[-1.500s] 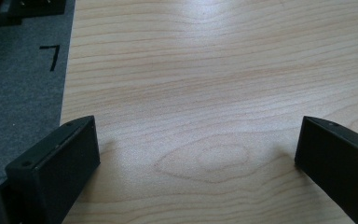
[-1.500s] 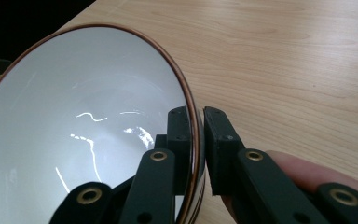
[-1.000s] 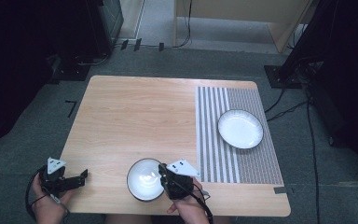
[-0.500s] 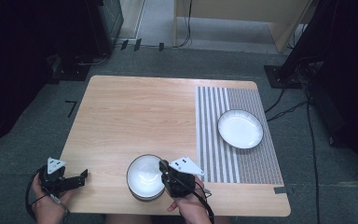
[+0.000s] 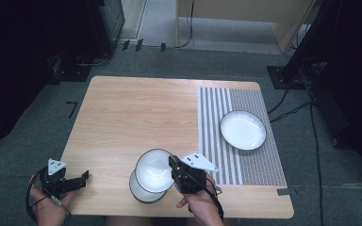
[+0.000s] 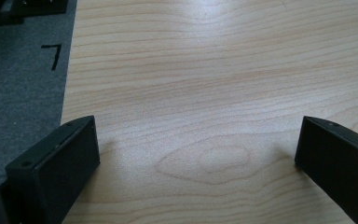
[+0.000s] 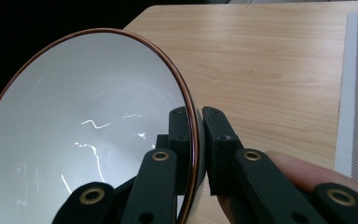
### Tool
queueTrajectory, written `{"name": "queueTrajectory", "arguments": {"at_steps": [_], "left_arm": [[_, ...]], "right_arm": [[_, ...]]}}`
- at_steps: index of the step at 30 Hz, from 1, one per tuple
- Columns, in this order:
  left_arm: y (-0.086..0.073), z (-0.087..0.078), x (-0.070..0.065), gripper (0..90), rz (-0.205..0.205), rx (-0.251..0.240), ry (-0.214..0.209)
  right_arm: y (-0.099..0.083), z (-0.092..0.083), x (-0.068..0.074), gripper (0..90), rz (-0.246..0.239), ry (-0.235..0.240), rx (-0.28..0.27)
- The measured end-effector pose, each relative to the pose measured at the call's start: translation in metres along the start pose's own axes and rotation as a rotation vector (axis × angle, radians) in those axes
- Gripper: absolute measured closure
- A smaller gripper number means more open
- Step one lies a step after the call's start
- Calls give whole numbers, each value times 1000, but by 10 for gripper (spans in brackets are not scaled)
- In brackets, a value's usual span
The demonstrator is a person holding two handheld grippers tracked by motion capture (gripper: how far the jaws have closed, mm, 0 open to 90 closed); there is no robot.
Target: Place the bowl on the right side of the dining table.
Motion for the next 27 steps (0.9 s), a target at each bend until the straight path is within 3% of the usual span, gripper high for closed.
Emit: {"name": "queueTrajectory", "arguments": {"at_steps": [8,27], "left_arm": [[0,0,0,0,0,0,0],[1,0,1,0,-12,-1,10]], "right_arm": [[7,-6,-18,837,18,-16,-15],[3,-9,-62,837,46,-66,-14]]}}
Point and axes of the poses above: each handheld gripper's, and its own axes: z roughly forward along the jaws, y roughly out of its top, x roughly to its left, the point moved 10 cm from there along z, roughly forward along the jaws, and after that the axes turned 12 degrees about -z, right-handed, at the moved point
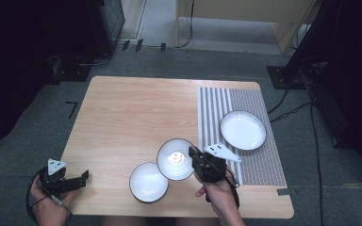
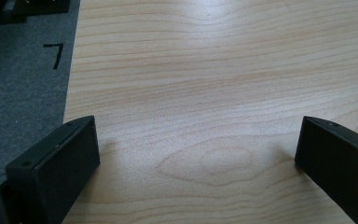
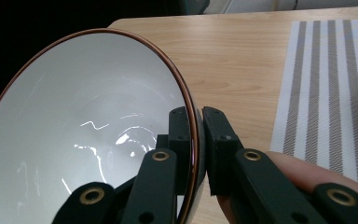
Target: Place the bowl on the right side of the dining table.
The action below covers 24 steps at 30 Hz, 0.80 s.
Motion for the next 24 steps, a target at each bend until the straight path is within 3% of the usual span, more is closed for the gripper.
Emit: {"name": "queueTrajectory", "arguments": {"at_steps": [14,24], "left_arm": [[0,0,0,0,-4,0,1],[1,0,0,0,-8,-3,-5]], "right_arm": [[-1,3,-41,837,60,-46,0],[-8,9,-62,837,92,-81,8]]}}
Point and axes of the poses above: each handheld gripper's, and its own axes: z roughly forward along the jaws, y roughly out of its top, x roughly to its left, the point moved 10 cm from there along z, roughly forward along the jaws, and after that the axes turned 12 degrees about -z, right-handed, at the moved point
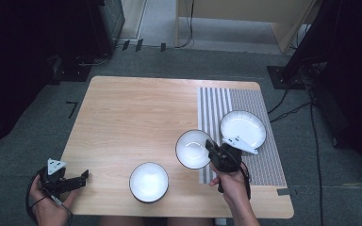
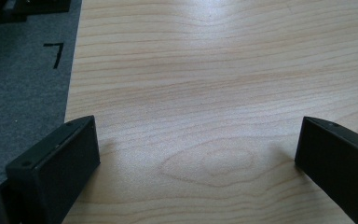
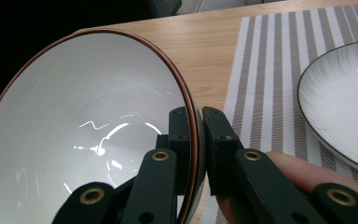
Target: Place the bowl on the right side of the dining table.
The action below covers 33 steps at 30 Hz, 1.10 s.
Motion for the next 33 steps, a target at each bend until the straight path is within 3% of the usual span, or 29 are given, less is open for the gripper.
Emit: {"name": "queueTrajectory", "arguments": {"at_steps": [33], "left_arm": [[0,0,-1,0,8,4,3]], "right_arm": [[-7,11,-69,837,125,-115,-1]]}}
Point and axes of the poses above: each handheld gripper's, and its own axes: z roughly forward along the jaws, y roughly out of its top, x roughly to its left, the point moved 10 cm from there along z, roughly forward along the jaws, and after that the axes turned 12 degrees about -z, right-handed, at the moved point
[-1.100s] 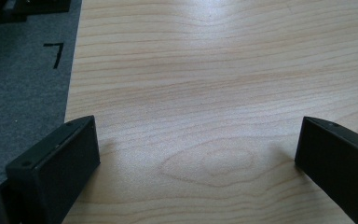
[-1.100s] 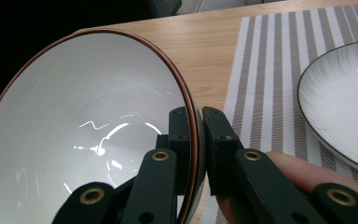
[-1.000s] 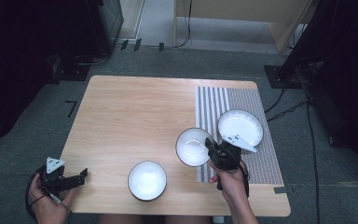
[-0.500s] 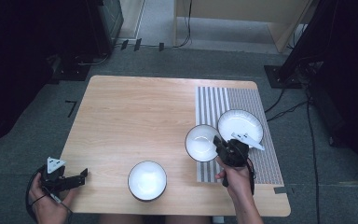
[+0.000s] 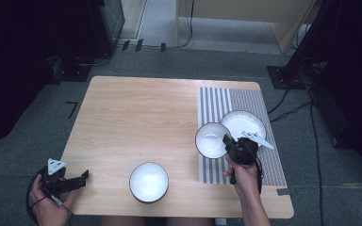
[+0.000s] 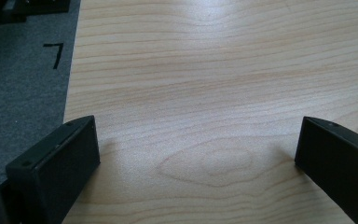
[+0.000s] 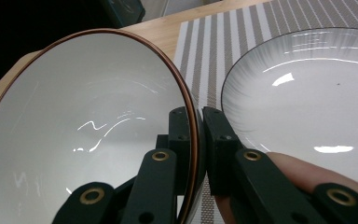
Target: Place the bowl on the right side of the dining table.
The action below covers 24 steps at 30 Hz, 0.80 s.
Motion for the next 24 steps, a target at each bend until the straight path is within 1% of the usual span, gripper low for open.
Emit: {"name": "queueTrajectory", "arguments": {"at_steps": [14,17,24], "left_arm": [[0,0,0,0,0,0,0],[0,0,0,0,0,0,0],[0,0,0,0,0,0,0]], "right_arm": [[2,7,-26,836,39,-46,-3],[4,7,-32,836,40,-58,-9],[6,9,-51,836,55,-111,-16]]}}
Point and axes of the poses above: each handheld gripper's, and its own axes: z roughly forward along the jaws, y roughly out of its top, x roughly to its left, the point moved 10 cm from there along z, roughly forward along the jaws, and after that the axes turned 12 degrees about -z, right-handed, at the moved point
